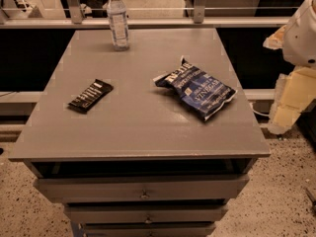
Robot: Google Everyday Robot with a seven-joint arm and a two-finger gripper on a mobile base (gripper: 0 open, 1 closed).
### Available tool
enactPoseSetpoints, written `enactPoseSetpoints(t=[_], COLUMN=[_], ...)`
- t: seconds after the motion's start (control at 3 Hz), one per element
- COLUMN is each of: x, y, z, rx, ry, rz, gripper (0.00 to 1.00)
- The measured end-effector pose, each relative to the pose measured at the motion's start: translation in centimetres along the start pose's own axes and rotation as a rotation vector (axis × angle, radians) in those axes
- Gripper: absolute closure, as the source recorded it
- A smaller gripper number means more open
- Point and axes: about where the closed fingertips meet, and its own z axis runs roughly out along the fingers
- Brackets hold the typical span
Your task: Pick blue chip bag
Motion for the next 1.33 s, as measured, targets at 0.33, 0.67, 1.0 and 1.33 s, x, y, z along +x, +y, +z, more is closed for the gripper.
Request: enactPoseSetpoints(t=[0.33,0.67,1.0,1.33], x=[-0.1,-0.9,-2.1,-3.4], y=[-0.1,-1.0,-2.2,-3.6], z=[0.0,1.7,5.0,8.2], rx=[0.002,0.002,-0.007,0.001], ry=[-0.004,-0.038,-0.095,-0.152], rz=[-0.002,0.009,0.062,0.117], gripper=[0.0,0.0,0.0,0.0])
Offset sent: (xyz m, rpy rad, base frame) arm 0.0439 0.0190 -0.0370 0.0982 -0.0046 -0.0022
